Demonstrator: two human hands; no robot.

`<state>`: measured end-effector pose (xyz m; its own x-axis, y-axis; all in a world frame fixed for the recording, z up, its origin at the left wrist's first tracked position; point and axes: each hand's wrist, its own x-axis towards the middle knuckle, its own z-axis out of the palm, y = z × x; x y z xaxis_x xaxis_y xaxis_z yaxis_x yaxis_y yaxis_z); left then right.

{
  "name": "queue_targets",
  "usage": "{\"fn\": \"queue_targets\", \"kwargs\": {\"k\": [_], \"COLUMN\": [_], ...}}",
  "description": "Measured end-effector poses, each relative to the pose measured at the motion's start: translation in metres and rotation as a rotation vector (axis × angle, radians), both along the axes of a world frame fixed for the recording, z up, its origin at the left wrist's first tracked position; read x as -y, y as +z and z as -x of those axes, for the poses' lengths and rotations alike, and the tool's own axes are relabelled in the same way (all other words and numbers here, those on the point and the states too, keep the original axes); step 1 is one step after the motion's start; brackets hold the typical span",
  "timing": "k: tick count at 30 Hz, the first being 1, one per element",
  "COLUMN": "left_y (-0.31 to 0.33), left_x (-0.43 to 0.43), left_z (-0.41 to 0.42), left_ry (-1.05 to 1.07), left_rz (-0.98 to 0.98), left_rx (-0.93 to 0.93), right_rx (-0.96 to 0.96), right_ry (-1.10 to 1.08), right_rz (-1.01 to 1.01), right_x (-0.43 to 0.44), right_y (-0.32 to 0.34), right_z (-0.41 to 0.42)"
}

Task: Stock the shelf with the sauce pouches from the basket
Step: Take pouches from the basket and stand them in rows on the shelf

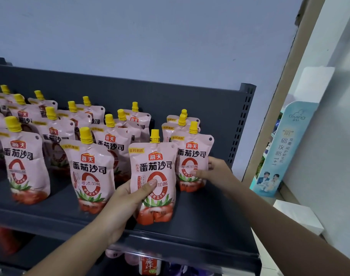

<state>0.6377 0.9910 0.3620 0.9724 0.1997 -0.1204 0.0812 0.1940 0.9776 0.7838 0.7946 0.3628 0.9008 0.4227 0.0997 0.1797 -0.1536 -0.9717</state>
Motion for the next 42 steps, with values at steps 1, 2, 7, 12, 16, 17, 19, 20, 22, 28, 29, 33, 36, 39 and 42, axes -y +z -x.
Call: {"fn": "queue_targets", "kwargs": {"k": [1,2,7,12,16,17,19,20,22,28,29,33,36,39,42], "left_y": [0.0,0.0,-0.001,-0.001,-0.003,-0.003,-0.005,-0.007,-0.008,-0.011,-0.012,-0.011,-0.008,-0.006,-0.004], "left_x": [-0.001,-0.001,-0.003,-0.004,-0.005,-0.006,-0.007,-0.008,-0.007,-0.011,-0.012,-0.012,-0.011,-0.01,-0.012], "left_z": [0.0,-0.001,-0.001,-0.003,-0.002,-0.002,-0.001,-0.002,-0.002,0.0,0.0,0.0,-0.001,-0.003,-0.005], "left_ry": [-0.001,-0.002,-0.009,-0.032,-0.046,-0.058,-0.074,-0.077,-0.084,-0.151,-0.156,-0.192,-0.193,-0.192,-0.187], "left_rz": [-0.001,-0.005,0.0,-0.002,0.013,0.01,0.016,0.024,0.047,0.054,0.058,0.062,0.064,0.069,0.062], "left_rx": [-0.005,-0.009,-0.023,-0.025,-0.016,-0.012,-0.002,0.002,0.002,0.039,0.044,0.067,0.056,0.055,0.089], "right_rx": [-0.001,0.0,0.01,0.022,0.036,0.043,0.053,0.053,0.036,0.054,0.058,0.101,0.138,0.196,0.299], "right_ry": [0.006,0.011,0.022,0.022,-0.004,-0.011,-0.018,-0.019,-0.023,-0.023,-0.024,-0.043,-0.081,-0.198,-0.389], "right_rz": [-0.016,-0.027,-0.065,-0.089,-0.104,-0.1,-0.09,-0.085,-0.094,-0.101,-0.102,-0.045,0.059,0.126,0.113], "right_x": [-0.003,-0.007,-0.02,-0.026,-0.028,-0.028,-0.029,-0.029,-0.03,-0.03,-0.031,-0.034,-0.029,-0.016,-0.006], "right_y": [-0.001,-0.003,-0.009,-0.012,-0.017,-0.018,-0.018,-0.018,-0.018,-0.017,-0.016,-0.014,-0.012,-0.013,-0.011], "right_z": [-0.001,-0.003,-0.01,-0.011,-0.011,-0.011,-0.01,-0.01,-0.01,-0.005,-0.004,0.002,0.007,0.015,0.036]}}
